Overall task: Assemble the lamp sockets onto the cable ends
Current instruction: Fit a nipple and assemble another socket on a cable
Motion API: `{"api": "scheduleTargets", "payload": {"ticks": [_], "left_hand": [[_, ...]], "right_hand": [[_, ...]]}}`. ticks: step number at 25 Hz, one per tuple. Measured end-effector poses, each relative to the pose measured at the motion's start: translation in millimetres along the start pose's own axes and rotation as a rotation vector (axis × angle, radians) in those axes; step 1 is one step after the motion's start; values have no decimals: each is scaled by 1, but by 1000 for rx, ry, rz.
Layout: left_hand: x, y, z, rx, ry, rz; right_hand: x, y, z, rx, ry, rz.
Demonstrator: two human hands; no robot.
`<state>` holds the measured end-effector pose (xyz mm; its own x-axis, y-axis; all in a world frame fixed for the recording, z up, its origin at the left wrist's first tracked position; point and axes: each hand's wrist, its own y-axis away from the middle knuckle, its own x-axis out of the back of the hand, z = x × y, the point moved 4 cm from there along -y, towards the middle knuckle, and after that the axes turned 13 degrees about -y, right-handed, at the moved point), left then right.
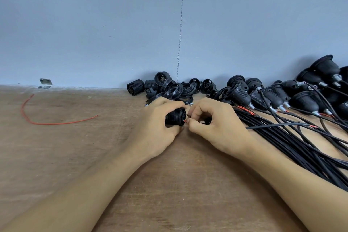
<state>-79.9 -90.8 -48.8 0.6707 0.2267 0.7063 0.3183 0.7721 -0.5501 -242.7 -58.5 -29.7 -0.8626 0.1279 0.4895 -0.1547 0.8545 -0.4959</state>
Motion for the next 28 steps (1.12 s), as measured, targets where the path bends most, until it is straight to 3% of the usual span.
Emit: {"api": "scheduleTargets", "payload": {"ticks": [14, 28], "left_hand": [[-2, 1, -3, -2, -45, 34], [-10, 2, -5, -49, -2, -48]], "right_hand": [[-1, 1, 3, 16, 43, 3], [-6, 4, 5, -53, 19, 5]]}}
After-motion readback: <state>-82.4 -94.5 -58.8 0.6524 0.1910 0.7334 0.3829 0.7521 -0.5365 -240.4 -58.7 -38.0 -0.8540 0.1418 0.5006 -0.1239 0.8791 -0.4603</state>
